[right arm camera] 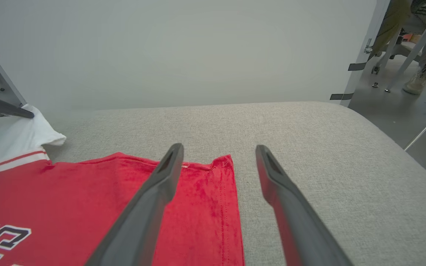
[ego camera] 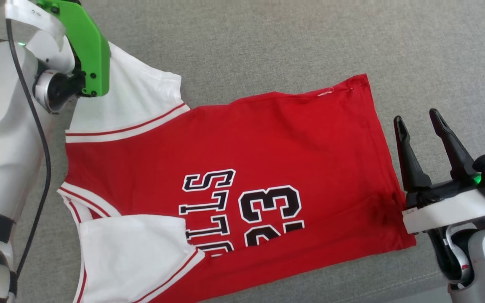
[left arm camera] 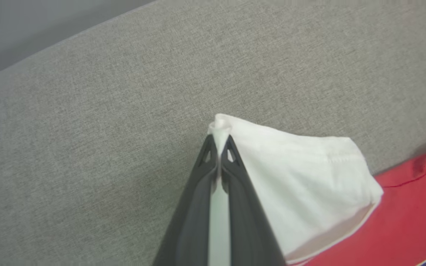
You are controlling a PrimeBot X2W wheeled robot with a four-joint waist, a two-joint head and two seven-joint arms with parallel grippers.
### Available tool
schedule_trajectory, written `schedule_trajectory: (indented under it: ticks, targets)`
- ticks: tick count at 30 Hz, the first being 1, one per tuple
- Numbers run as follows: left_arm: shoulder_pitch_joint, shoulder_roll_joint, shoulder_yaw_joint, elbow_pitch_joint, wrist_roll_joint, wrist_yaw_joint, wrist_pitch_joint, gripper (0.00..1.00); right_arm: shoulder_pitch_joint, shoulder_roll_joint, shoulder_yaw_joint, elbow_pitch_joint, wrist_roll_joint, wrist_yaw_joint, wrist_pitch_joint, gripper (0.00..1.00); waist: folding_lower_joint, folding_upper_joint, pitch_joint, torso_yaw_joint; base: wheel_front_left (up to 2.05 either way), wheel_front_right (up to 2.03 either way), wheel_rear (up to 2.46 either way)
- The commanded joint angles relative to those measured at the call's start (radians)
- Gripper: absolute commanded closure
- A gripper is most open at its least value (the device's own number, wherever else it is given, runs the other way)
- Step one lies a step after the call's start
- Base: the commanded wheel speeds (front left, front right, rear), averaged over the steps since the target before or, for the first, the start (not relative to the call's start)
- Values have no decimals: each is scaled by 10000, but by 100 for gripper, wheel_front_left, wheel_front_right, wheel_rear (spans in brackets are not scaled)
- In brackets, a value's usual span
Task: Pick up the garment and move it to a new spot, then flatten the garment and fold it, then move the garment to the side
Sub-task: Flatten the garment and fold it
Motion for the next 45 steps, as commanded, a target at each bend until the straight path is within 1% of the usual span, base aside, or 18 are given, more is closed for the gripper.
schedule_trajectory:
  ticks: [1,4,7,12,16,18,22,26,31,35,39,40,41,43,44,45]
  targets:
    - [284,-84,27,-77,-116,-23,-197,100,-41,-183,-51,-21,51,-9,387,0,-1,0,-575,433,0,0,0]
    - [584,-282,101,-311,-457,-67,-352,100,-111,-591,-165,36,171,-9,1446,0,-1,0,-894,682,0,0,0]
    - [960,-412,211,-639,-871,-92,-368,100,-292,-1006,-256,147,303,-9,3046,0,-1,0,-1127,913,0,0,0]
    - [1453,-344,162,-1489,-1109,-86,-193,100,-1093,-1565,-335,410,1250,-9,5794,0,-1,0,-1238,1323,0,0,0]
    - [1648,-221,127,-2506,-1156,45,-22,100,-1921,-2029,-317,802,1597,-9,7787,0,-1,0,-1061,1659,0,0,0]
    - [1685,-142,92,-3054,-1130,128,85,100,-2370,-2169,-309,1095,1661,-9,8585,0,-1,0,-901,1818,0,0,0]
    - [1755,2,74,-4073,-1122,320,274,100,-3294,-2342,-181,1822,1864,-9,9719,0,-1,0,-576,2107,0,0,0]
    - [1811,156,38,-4908,-1138,436,499,100,-4039,-2398,-22,2514,1861,-9,10438,0,-1,0,-263,2366,0,0,0]
    - [1840,248,32,-5678,-1123,531,559,100,-4698,-2430,46,3349,1742,-9,10867,0,-1,0,50,2634,0,0,0]
    - [1896,308,23,-6179,-1093,573,514,100,-5068,-2540,342,3900,1608,-9,10744,0,-1,0,283,2848,0,0,0]
    - [1981,357,20,-6417,-1108,572,465,100,-5076,-2573,658,4274,1678,-9,10637,0,-1,0,373,2952,0,0,0]
    - [1996,368,23,-6455,-1114,570,454,100,-5053,-2610,782,4333,1692,-9,10620,0,-1,0,386,2972,0,0,0]
    - [2048,397,27,-6533,-1138,555,409,100,-4946,-2742,1200,4506,1812,-9,10484,0,-1,0,421,3032,0,0,0]
    - [2099,437,32,-6532,-1148,540,371,100,-4879,-2717,1364,4640,2030,-9,10473,0,-1,0,425,3047,0,0,0]
    - [2117,449,35,-6521,-1152,541,356,100,-4855,-2718,1435,4688,2113,-9,10473,48,-1,0,423,3055,0,0,0]
    - [2143,460,40,-6503,-1158,542,332,100,-4833,-2755,1551,4711,2187,-9,10450,92,-1,0,415,3063,0,0,0]
